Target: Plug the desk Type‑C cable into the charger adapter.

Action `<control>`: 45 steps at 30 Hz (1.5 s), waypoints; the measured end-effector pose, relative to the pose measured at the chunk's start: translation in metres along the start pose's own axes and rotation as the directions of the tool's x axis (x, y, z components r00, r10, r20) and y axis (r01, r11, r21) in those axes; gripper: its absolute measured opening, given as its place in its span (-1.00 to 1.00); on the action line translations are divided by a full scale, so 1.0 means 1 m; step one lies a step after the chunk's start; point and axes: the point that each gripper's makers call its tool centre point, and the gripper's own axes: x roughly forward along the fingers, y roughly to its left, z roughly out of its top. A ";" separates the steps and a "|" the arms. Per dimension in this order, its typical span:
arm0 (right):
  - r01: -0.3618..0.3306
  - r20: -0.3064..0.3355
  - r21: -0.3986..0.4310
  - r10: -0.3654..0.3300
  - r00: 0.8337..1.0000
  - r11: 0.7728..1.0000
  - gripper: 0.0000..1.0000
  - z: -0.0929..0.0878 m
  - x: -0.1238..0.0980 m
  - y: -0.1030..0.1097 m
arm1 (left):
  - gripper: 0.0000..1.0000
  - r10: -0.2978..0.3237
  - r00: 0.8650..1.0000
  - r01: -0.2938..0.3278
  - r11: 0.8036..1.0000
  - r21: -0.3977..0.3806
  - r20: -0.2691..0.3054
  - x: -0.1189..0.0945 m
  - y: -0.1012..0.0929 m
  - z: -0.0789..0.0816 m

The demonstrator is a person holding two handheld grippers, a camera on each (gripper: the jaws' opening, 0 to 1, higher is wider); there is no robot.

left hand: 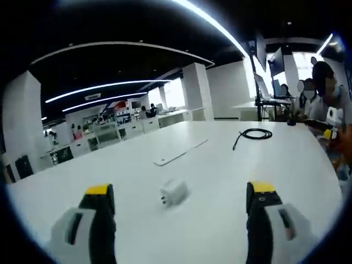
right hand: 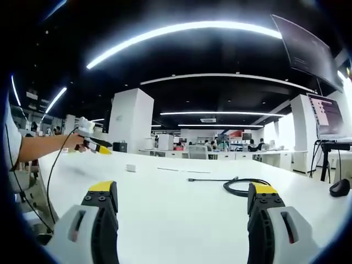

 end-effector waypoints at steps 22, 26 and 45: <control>-0.023 -0.014 0.013 0.024 1.000 1.000 1.00 -0.006 0.004 0.007 | 0.99 -0.126 0.977 0.153 0.978 0.146 -0.174 0.057 0.016 -0.015; -0.024 -0.015 0.014 0.024 1.000 1.000 1.00 -0.006 0.005 0.007 | 0.99 -0.145 0.963 0.183 0.970 0.159 -0.225 0.062 0.014 -0.021; -0.019 -0.011 0.015 0.020 1.000 1.000 1.00 -0.006 0.004 0.006 | 0.50 -0.217 0.898 0.292 0.945 0.149 -0.382 0.084 0.001 -0.045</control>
